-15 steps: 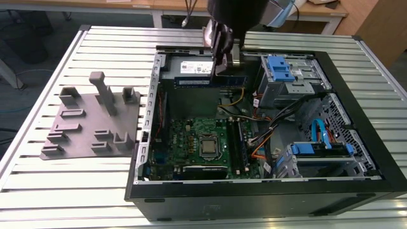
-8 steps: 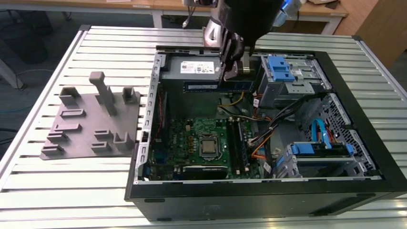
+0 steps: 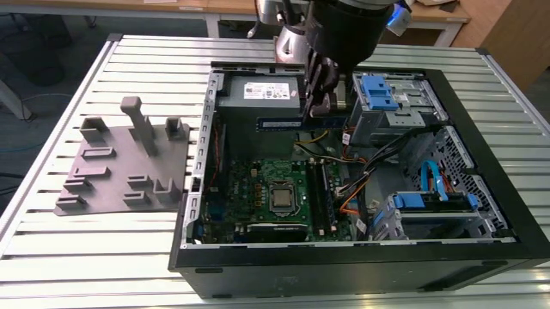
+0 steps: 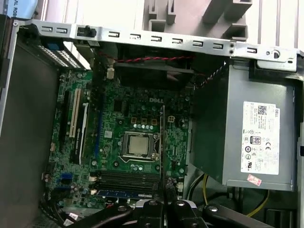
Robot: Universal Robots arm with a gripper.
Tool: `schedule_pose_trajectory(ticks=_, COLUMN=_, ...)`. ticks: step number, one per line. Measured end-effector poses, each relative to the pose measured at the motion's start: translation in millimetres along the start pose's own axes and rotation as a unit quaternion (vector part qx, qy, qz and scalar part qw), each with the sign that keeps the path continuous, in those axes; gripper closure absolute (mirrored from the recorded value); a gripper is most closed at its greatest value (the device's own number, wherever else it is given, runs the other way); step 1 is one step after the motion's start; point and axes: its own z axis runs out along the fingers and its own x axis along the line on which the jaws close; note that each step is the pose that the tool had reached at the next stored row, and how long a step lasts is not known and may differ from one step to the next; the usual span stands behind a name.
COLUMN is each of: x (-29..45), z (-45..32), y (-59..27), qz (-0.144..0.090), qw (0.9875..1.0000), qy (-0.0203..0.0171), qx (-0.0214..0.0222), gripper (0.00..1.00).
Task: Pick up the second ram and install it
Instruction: 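Pick up the second ram and move it above second insertion slot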
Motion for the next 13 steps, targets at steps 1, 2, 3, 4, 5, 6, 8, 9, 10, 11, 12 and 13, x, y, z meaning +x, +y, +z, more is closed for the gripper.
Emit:
schedule_pose_trajectory(ticks=1, x=0.2, z=1.2, y=-1.7, qz=0.000, qw=1.0000, qy=0.0000, qx=-0.0001, gripper=0.89)
schedule_pose_trajectory(ticks=2, x=0.3, z=2.4, y=-3.2, qz=0.000, qw=1.0000, qy=0.0000, qx=-0.0002, gripper=0.89)
schedule_pose_trajectory(ticks=3, x=0.5, z=3.7, y=-4.7, qz=0.000, qw=1.0000, qy=0.0000, qx=-0.0004, gripper=0.89)
schedule_pose_trajectory(ticks=4, x=0.7, z=4.9, y=-6.1, qz=0.000, qw=1.0000, qy=0.0000, qx=-0.0005, gripper=0.89)
schedule_pose_trajectory(ticks=5, x=0.8, z=6.2, y=-7.5, qz=0.000, qw=1.0000, qy=0.0000, qx=-0.0006, gripper=0.89)
schedule_pose_trajectory(ticks=6, x=1.0, z=7.5, y=-8.8, qz=0.000, qw=1.0000, qy=0.0000, qx=-0.0007, gripper=0.89)
schedule_pose_trajectory(ticks=8, x=1.3, z=10.1, y=-11.5, qz=0.000, qw=1.0000, qy=0.0000, qx=-0.0008, gripper=0.89)
schedule_pose_trajectory(ticks=9, x=1.5, z=11.6, y=-13.1, qz=0.000, qw=1.0000, qy=-0.0001, qx=-0.0010, gripper=0.89)
schedule_pose_trajectory(ticks=10, x=1.6, z=12.9, y=-14.5, qz=0.000, qw=1.0000, qy=-0.0001, qx=-0.0010, gripper=0.89)
schedule_pose_trajectory(ticks=11, x=1.8, z=14.2, y=-15.8, qz=0.000, qw=1.0000, qy=-0.0001, qx=-0.0011, gripper=0.89)
schedule_pose_trajectory(ticks=12, x=1.9, z=15.5, y=-17.2, qz=0.000, qw=1.0000, qy=-0.0001, qx=-0.0013, gripper=0.89)
schedule_pose_trajectory(ticks=13, x=2.1, z=16.8, y=-18.7, qz=0.000, qw=1.0000, qy=-0.0001, qx=-0.0014, gripper=0.89)
